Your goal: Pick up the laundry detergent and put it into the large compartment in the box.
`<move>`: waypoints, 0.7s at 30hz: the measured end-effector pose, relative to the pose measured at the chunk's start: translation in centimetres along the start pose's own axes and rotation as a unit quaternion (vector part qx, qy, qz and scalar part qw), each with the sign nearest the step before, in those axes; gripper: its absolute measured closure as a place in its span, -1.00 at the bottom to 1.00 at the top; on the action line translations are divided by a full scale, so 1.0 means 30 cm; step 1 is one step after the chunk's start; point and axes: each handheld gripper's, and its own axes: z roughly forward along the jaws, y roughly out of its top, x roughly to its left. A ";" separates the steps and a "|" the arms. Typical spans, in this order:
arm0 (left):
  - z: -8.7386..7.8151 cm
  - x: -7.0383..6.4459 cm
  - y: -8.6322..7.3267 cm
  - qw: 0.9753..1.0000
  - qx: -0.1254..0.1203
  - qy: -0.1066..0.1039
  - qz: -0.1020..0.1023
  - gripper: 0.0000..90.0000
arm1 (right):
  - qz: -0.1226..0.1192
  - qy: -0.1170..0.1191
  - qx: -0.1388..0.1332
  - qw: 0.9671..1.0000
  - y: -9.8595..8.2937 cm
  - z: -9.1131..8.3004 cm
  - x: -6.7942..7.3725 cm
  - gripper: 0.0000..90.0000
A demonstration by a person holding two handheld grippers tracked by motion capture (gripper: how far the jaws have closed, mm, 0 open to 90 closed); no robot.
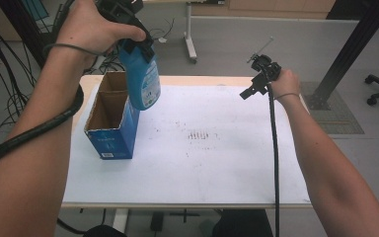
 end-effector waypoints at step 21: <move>-0.004 0.216 -0.056 0.989 0.004 0.067 -0.130 -0.16 | 0.001 0.001 -0.004 1.000 -0.006 -0.006 -0.007 -0.92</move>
